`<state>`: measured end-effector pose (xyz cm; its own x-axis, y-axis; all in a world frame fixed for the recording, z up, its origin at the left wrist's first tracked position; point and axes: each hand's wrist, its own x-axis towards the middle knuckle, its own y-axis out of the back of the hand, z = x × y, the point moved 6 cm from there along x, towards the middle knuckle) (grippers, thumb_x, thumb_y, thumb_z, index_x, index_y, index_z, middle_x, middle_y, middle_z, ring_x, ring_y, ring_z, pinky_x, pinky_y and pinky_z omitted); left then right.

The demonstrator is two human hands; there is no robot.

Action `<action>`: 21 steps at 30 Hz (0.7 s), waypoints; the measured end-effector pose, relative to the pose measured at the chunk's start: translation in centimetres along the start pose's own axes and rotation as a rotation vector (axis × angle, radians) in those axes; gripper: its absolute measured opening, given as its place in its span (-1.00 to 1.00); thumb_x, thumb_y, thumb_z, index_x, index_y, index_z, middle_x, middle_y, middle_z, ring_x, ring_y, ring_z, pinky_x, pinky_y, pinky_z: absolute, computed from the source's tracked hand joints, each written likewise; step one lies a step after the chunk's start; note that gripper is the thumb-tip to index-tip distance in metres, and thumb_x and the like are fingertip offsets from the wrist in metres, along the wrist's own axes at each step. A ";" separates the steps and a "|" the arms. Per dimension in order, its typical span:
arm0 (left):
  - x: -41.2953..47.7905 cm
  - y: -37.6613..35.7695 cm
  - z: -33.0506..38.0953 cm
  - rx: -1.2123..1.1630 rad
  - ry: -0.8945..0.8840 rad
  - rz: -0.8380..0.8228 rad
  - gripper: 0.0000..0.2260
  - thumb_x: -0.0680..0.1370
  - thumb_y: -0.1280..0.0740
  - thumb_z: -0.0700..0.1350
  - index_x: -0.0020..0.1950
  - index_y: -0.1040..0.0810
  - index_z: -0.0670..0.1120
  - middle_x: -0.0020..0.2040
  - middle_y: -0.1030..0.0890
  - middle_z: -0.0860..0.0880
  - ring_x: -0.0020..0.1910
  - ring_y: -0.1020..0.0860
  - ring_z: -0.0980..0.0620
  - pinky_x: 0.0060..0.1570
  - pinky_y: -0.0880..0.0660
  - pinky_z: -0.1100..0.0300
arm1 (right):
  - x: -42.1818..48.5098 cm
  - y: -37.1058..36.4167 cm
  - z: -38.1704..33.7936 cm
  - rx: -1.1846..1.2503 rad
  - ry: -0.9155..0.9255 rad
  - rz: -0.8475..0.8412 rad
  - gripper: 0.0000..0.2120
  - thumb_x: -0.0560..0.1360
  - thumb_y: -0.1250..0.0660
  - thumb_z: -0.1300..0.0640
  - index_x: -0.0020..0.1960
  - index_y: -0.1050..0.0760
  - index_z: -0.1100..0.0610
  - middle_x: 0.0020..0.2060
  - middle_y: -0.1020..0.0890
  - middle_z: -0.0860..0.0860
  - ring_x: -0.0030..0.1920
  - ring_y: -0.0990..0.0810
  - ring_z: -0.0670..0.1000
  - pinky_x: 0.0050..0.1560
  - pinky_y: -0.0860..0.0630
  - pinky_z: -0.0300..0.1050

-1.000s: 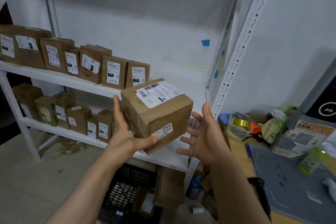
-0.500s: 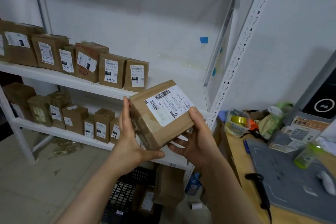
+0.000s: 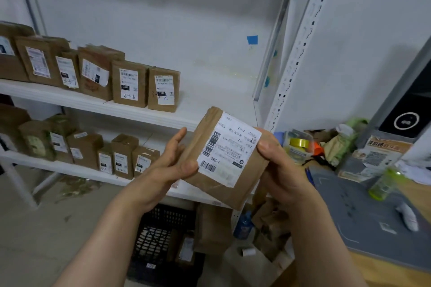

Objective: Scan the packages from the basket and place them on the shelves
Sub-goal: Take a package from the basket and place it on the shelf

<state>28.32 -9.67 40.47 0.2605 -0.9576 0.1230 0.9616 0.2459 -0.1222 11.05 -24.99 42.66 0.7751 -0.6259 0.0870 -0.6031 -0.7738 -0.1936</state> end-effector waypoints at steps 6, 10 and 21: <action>2.1 -1.1 0.2 -0.025 -0.003 0.057 0.17 0.04 -0.66 0.28 0.56 -0.16 0.26 0.28 -0.59 0.09 0.24 -0.60 0.01 0.25 -0.44 -0.02 | 1.6 2.1 0.0 -0.004 0.029 -0.015 -0.14 0.29 -0.59 -0.20 0.45 -0.40 0.14 0.37 -0.50 0.26 0.42 -0.42 0.35 0.41 -0.29 0.49; 4.6 -2.0 -0.9 -0.270 -0.070 0.272 0.33 -0.05 -0.71 0.21 0.59 -0.06 0.22 0.21 -0.60 -0.09 0.12 -0.65 -0.03 0.20 -0.49 -0.01 | 2.8 3.4 1.2 0.020 -0.051 0.057 -0.06 0.20 -0.61 -0.31 0.45 -0.40 0.04 0.38 -0.51 0.21 0.41 -0.43 0.35 0.35 -0.38 0.43; 11.2 -7.2 -7.4 -0.401 0.043 0.392 0.00 0.18 -0.63 0.02 0.55 -0.25 0.08 0.32 -0.58 -0.13 0.33 -0.52 -0.20 0.32 -0.39 -0.34 | 2.4 10.6 5.1 0.155 -0.152 0.022 -0.01 0.24 -0.60 -0.28 0.52 -0.29 0.03 0.35 -0.47 0.19 0.12 -0.63 0.08 0.17 -0.58 0.23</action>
<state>23.65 -23.33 35.41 0.5799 -0.8133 -0.0468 0.6829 0.5167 -0.5164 7.47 -34.21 35.85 0.7884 -0.6117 -0.0649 -0.5933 -0.7285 -0.3425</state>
